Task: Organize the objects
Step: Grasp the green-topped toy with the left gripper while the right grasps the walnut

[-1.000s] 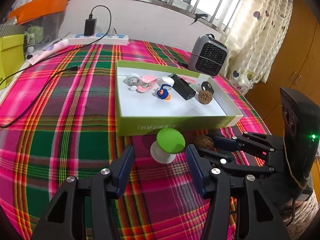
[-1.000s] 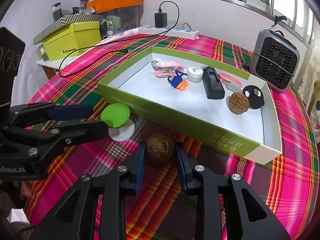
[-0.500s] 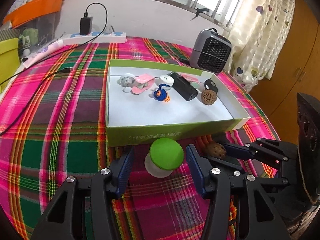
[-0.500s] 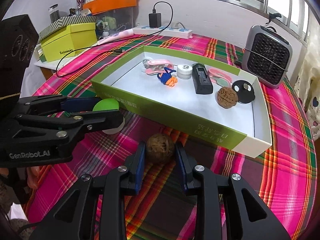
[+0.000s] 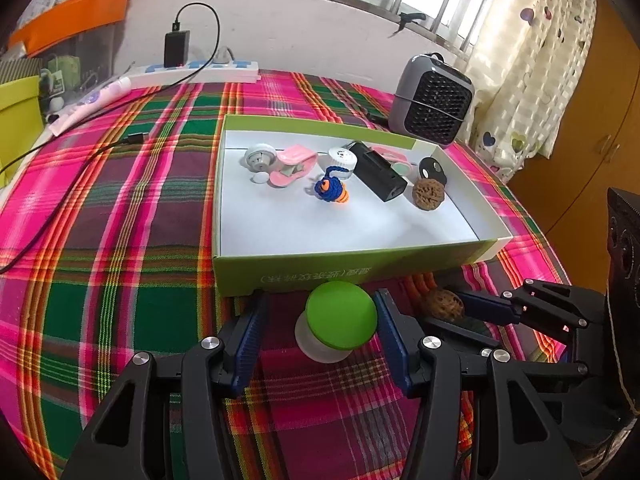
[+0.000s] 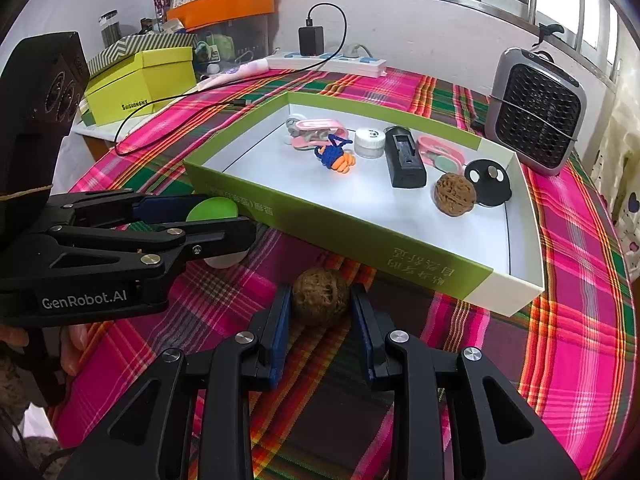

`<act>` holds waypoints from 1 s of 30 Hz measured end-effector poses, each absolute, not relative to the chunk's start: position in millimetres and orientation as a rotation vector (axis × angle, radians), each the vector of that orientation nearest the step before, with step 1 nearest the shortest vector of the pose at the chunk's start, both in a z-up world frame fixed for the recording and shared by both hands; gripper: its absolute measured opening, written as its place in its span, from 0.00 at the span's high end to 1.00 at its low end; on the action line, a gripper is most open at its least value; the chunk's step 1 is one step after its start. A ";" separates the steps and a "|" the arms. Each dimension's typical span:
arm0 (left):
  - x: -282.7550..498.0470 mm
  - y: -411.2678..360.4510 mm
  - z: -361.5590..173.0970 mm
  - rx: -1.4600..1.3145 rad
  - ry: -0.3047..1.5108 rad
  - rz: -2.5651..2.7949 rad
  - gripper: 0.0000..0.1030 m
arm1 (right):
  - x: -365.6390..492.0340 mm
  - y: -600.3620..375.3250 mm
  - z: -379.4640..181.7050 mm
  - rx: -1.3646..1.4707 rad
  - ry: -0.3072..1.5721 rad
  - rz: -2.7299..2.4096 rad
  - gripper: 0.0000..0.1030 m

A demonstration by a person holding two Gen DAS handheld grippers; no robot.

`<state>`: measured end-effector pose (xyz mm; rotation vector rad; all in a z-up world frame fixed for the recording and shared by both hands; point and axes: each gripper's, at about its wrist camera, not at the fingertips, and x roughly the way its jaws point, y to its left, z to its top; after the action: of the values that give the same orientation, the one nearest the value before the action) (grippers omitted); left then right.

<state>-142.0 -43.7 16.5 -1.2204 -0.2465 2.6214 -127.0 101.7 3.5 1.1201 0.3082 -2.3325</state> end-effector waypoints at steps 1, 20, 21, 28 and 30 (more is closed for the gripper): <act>-142.2 -42.7 16.6 -1.222 -0.243 2.623 0.49 | -126.7 101.9 3.7 1.119 0.309 -2.332 0.71; -139.8 -36.5 17.2 -1.225 -0.218 2.616 0.66 | -126.4 101.3 5.6 1.116 0.305 -2.333 0.71; -139.5 -35.4 17.1 -1.224 -0.212 2.615 0.66 | -126.5 101.5 5.6 1.115 0.304 -2.333 0.71; -137.5 -32.1 18.4 -1.217 -0.187 2.622 0.70 | -126.4 102.3 5.5 1.114 0.303 -2.333 0.71; -137.5 -32.2 18.5 -1.217 -0.188 2.622 0.70 | -126.9 101.8 5.7 1.113 0.302 -2.334 0.71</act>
<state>-137.5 -32.2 18.5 -1.2174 -0.1884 2.6222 -126.9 101.8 5.7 1.1132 0.3016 -2.3339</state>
